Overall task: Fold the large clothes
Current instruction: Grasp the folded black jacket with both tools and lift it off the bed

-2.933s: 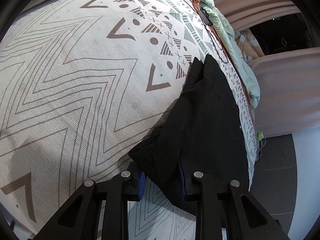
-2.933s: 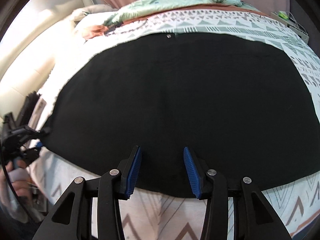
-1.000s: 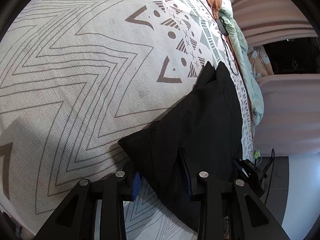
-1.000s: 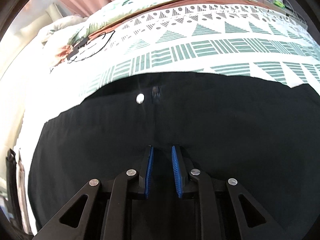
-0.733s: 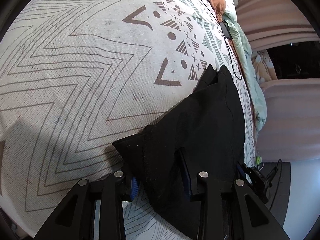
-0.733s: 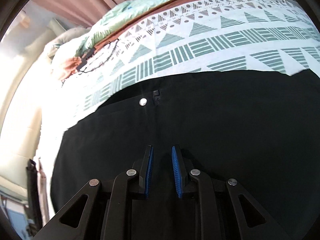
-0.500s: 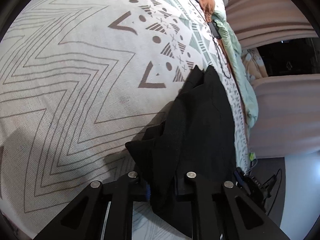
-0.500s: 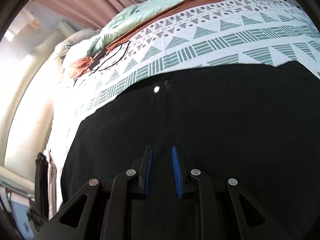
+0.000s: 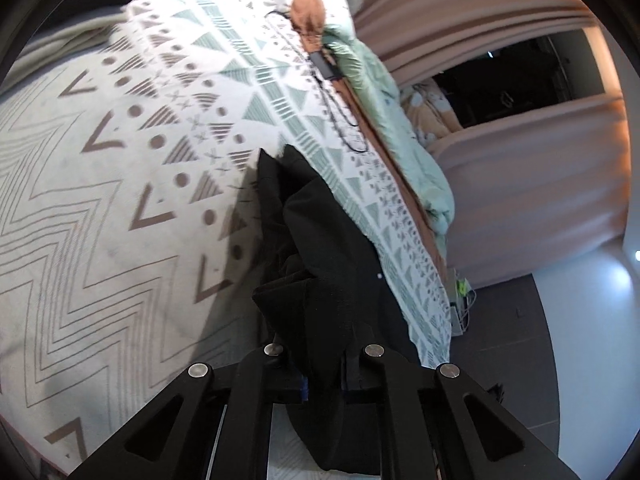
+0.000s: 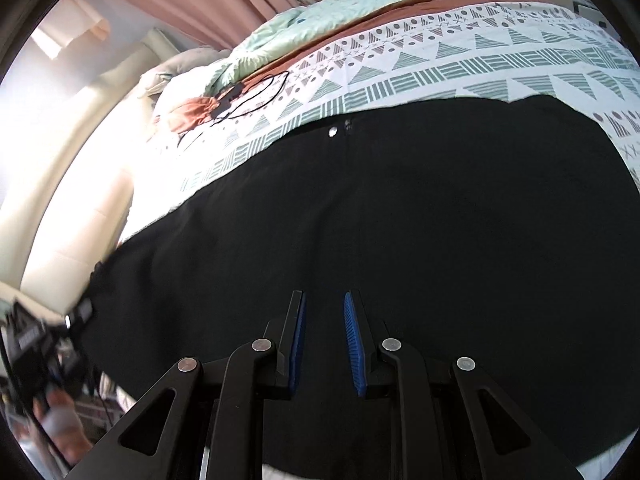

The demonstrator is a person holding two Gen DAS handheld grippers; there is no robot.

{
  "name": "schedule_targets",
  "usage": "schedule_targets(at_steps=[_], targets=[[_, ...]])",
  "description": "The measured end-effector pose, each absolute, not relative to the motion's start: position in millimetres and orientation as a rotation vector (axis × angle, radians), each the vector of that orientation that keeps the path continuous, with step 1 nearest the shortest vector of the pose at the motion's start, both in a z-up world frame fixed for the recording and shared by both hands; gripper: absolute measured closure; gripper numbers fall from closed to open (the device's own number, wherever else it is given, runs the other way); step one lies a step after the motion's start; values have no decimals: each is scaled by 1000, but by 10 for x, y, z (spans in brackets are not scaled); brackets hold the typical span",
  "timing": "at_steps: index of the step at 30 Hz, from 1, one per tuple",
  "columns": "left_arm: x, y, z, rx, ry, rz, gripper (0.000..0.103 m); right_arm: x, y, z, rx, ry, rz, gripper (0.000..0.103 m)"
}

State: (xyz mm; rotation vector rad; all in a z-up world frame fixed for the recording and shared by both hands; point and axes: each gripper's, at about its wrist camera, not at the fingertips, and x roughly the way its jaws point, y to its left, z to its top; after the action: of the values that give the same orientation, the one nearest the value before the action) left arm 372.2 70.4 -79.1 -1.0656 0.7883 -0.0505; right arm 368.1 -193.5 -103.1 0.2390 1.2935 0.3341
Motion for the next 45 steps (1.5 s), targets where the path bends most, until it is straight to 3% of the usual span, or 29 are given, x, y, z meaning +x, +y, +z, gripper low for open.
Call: schedule_targets(at_steps=[10, 13, 28, 37, 45], targets=[[3921, 341, -352, -1010, 762, -155, 94, 3151, -1952, -1065, 224, 1332, 368, 82], [3968, 244, -245, -1007, 753, -186, 95, 3050, -1917, -1162, 169, 1353, 354, 73], [4259, -486, 109, -966, 763, -388, 96, 3133, -2124, -1570, 344, 1450, 417, 72], [4505, -1100, 358, -898, 798, -506, 95, 3216, -2627, -1048, 431, 1243, 340, 72], [4686, -1781, 177, -868, 888, -562, 95, 3318, -3405, -925, 604, 1124, 127, 72]])
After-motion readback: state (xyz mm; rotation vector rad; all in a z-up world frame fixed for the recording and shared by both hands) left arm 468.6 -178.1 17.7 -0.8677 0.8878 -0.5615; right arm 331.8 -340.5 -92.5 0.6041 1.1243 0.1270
